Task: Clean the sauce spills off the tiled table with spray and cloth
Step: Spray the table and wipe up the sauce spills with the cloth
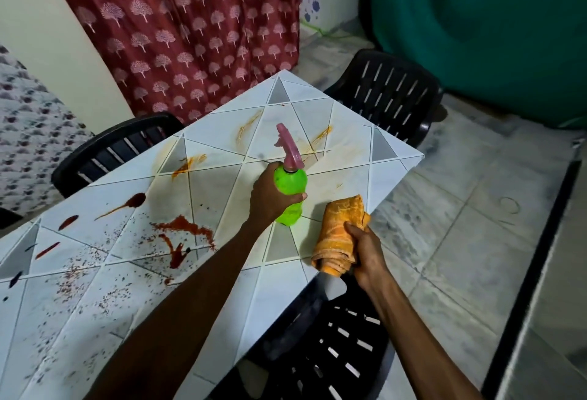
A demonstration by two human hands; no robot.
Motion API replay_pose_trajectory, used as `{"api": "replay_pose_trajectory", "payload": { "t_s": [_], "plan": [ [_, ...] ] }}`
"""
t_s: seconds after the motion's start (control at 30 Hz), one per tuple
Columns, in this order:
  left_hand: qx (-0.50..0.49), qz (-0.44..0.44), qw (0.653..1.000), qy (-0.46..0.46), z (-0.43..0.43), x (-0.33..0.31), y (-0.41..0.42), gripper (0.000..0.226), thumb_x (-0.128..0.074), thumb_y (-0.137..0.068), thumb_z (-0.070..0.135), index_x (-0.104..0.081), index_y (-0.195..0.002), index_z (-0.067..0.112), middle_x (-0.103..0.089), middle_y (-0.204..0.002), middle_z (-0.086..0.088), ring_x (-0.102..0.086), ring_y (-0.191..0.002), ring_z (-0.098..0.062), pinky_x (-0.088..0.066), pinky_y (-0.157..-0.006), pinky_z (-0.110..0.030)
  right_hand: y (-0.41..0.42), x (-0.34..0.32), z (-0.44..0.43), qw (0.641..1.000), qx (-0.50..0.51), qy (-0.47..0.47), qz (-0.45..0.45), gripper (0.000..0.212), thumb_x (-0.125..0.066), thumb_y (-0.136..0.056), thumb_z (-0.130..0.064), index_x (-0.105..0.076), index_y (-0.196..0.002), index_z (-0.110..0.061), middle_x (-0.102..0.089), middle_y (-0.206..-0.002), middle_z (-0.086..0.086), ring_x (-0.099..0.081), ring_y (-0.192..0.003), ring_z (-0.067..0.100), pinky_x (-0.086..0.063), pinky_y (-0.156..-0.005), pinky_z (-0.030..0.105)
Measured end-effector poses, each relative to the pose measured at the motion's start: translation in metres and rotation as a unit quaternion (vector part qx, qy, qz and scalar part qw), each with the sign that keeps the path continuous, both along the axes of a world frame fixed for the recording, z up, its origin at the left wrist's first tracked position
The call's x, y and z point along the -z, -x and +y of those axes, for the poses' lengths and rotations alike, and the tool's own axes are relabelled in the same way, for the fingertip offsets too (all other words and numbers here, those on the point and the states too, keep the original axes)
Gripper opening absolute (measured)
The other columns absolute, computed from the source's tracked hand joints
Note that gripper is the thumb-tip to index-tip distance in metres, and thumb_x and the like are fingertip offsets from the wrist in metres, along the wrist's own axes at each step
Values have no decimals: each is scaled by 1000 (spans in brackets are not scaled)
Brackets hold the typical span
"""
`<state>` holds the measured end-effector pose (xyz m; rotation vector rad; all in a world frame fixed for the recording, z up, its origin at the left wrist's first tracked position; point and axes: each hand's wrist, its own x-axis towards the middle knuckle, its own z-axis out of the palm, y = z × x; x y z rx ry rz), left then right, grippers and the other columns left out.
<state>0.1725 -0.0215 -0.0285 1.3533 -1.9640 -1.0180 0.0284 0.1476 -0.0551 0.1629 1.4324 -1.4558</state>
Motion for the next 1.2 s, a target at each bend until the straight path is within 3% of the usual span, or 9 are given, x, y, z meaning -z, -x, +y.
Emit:
{"api": "replay_pose_trajectory", "payload": {
  "t_s": [0.23,0.47,0.67,0.83,1.0,1.13,1.2],
  "plan": [
    [22,43,997,-62,-9,13,-14,79,-92,-49,54,-56,-117,34,-71,-109,8,-68,-102,-17,-55,-91,-45,-3,-2,-6,1000,-9,2,2,36,-66,-92,-14,-61,-127,-12,-71,-116,22,-69,-105,45,-52,-91,67],
    [13,45,999,-27,0,7,-15,80,-87,-49,53,-55,-119,34,-70,-108,10,-65,-101,-16,-54,-89,-40,-3,-13,-5,1000,-10,17,-1,34,-60,-96,-8,-58,-129,-8,-68,-120,26,-65,-110,49,-55,-88,60],
    [23,52,998,-13,-6,3,-1,80,-89,-48,52,-57,-119,34,-69,-108,11,-64,-100,-16,-54,-89,-41,0,-17,-2,1000,-3,22,8,36,-62,-95,-8,-58,-130,-8,-69,-117,24,-68,-104,46,-53,-90,65],
    [42,55,997,-20,-12,4,13,81,-91,-51,46,-55,-122,33,-67,-108,12,-62,-102,-16,-52,-91,-39,4,-24,3,999,2,29,16,28,-61,-96,-8,-59,-123,-10,-72,-107,17,-71,-84,34,-62,-65,44],
    [49,57,996,-39,-12,8,8,82,-91,-53,42,-52,-124,31,-65,-113,10,-61,-106,-17,-51,-92,-38,1,-27,5,999,-2,28,23,28,-60,-97,-8,-58,-125,-9,-70,-112,18,-71,-85,33,-61,-60,39],
    [71,35,996,-46,-16,14,7,94,-89,-48,52,-45,-129,31,-60,-124,4,-56,-116,-22,-49,-95,-44,-4,-27,3,999,-4,28,29,31,-61,-96,-8,-59,-127,-8,-70,-117,21,-71,-91,36,-61,-73,44],
    [70,20,996,-45,-20,23,2,99,-91,-48,48,-42,-133,31,-56,-127,-1,-53,-118,-26,-49,-96,-46,-6,-26,4,999,-8,30,30,26,-61,-96,-8,-60,-123,-10,-70,-117,22,-70,-96,38,-60,-78,47]
  ]
}}
